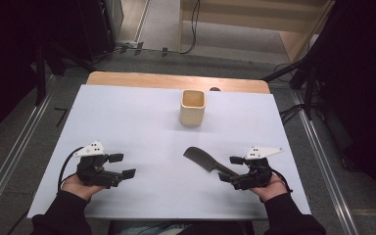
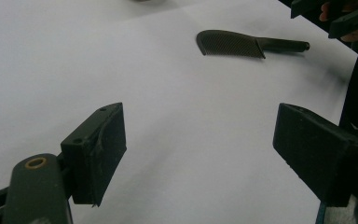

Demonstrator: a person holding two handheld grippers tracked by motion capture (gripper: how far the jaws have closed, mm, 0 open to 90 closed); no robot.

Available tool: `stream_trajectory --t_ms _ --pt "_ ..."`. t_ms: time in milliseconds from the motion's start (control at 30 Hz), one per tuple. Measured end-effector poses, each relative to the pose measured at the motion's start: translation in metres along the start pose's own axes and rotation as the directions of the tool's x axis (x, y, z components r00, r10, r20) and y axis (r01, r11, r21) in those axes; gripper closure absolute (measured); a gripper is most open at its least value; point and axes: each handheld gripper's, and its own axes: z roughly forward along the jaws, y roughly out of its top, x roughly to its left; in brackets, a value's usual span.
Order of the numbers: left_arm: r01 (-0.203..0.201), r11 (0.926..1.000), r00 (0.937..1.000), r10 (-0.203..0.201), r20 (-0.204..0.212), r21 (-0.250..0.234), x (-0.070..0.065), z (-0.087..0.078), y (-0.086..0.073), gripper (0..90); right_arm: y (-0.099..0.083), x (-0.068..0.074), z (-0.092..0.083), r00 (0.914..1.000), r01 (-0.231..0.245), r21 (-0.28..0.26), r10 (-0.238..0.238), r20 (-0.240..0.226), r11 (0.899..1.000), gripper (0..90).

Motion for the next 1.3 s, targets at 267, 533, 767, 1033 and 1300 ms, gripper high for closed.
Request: stream_trajectory --t_ms 267,533,767,1033,1300 --pt "0.004 0.9999 1.0 -0.004 -0.005 -0.014 0.002 -0.0015 0.0007 18.0 0.0011 0.0009 0.0001 0.9999 0.008 -0.012 -0.008 -0.006 1.0 16.3" --pt "-0.002 1.0 1.0 0.002 0.003 -0.007 0.001 0.0006 0.0014 18.0 0.0002 0.0005 -0.0009 1.0 -0.001 -0.012 0.001 0.002 1.0 16.3" --pt "-0.006 1.0 1.0 0.006 0.006 0.001 0.0012 0.0012 0.0014 18.0 -0.0001 0.0 -0.0003 1.0 0.007 -0.011 -0.007 -0.003 1.0 16.3" --pt "-0.006 1.0 1.0 0.006 0.003 0.004 0.0011 0.0015 0.0013 18.0 0.0001 0.0004 -0.0004 1.0 0.009 -0.011 -0.009 -0.003 1.0 16.3" --pt "-0.009 0.9999 0.9999 0.009 0.004 0.01 0.0008 0.0019 0.0011 18.0 0.0002 0.0001 -0.0007 1.0 0.007 -0.013 -0.007 0.002 1.0 16.3"
